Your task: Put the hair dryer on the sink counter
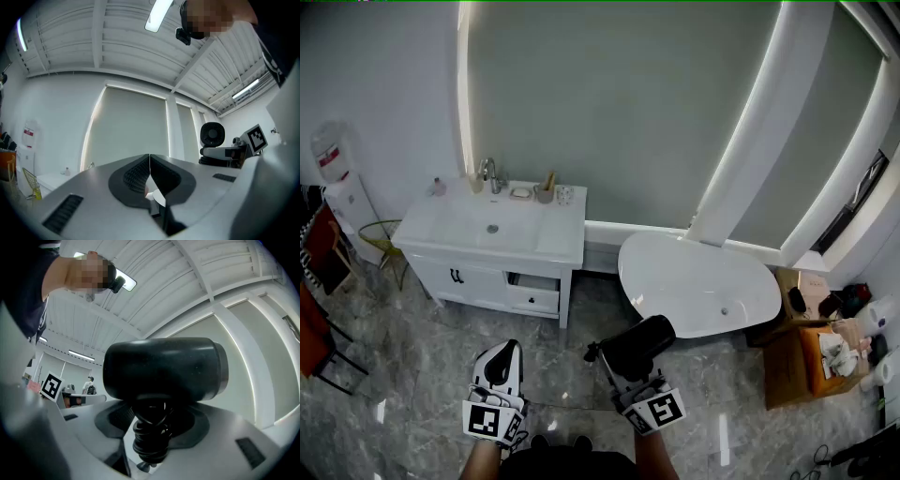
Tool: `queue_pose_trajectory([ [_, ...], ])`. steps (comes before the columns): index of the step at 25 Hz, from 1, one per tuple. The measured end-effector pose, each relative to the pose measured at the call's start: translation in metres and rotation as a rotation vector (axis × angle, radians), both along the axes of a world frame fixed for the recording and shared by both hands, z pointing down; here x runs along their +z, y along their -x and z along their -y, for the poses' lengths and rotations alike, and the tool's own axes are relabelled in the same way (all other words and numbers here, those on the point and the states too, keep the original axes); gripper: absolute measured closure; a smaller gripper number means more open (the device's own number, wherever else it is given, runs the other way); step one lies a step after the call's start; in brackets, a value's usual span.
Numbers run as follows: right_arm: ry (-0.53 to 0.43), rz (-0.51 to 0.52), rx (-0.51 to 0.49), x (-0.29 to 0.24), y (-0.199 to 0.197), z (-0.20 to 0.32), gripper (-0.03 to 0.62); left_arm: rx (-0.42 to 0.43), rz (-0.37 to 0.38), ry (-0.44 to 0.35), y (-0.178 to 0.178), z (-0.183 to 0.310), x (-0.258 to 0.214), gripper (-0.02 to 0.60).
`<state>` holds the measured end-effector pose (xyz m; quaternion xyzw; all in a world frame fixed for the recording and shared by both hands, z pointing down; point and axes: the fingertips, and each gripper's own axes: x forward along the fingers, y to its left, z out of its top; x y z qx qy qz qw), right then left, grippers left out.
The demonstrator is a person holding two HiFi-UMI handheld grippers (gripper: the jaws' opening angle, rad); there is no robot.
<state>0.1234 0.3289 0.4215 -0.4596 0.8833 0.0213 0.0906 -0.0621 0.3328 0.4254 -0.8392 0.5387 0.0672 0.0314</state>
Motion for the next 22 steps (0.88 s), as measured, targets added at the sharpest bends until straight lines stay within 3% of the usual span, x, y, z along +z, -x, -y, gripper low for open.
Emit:
queue_pose_trajectory([
  [22, 0.003, 0.017, -0.011, 0.001, 0.0013, -0.0047, 0.365, -0.021, -0.01, 0.006, 0.0072, -0.005, 0.0033, 0.555],
])
